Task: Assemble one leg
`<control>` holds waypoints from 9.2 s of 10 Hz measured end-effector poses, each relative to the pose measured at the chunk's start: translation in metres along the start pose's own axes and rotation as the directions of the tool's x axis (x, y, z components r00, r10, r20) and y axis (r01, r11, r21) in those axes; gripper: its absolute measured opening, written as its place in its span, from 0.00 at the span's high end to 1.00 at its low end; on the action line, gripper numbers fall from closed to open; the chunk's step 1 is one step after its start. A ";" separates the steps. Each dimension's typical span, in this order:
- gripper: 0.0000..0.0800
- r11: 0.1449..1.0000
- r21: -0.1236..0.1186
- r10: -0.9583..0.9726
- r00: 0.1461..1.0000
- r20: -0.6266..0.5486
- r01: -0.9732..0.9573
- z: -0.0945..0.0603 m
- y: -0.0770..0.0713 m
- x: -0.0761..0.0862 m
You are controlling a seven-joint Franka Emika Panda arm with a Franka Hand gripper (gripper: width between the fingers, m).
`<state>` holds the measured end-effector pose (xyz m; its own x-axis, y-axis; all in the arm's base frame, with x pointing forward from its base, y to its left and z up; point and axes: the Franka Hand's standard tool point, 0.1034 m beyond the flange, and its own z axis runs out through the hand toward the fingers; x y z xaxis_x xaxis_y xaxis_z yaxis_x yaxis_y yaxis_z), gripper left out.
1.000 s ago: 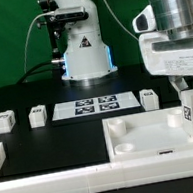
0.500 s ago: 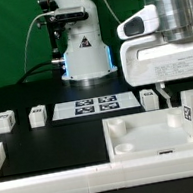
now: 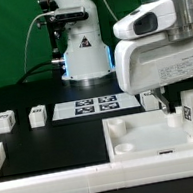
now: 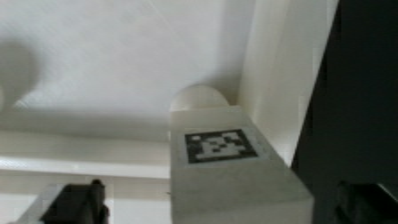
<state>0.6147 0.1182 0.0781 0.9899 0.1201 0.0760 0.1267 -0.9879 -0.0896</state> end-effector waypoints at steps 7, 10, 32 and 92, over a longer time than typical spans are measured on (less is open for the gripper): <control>0.63 0.999 -0.001 0.048 0.999 0.000 -0.048 0.000 0.002 0.000; 0.63 0.917 0.010 0.399 0.917 0.000 -0.399 0.000 0.003 0.000; 0.19 0.823 0.014 0.568 0.823 0.000 -0.568 0.002 0.005 -0.001; 0.63 0.762 -0.013 0.647 0.762 -0.028 -0.648 0.004 -0.002 -0.003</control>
Offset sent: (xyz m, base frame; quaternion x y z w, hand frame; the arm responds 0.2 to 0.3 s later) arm 0.0000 0.0000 0.0000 0.0000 0.0000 0.0000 1.0000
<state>0.6115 0.1200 0.0737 0.8343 -0.5506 0.0278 -0.5453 -0.8317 -0.1046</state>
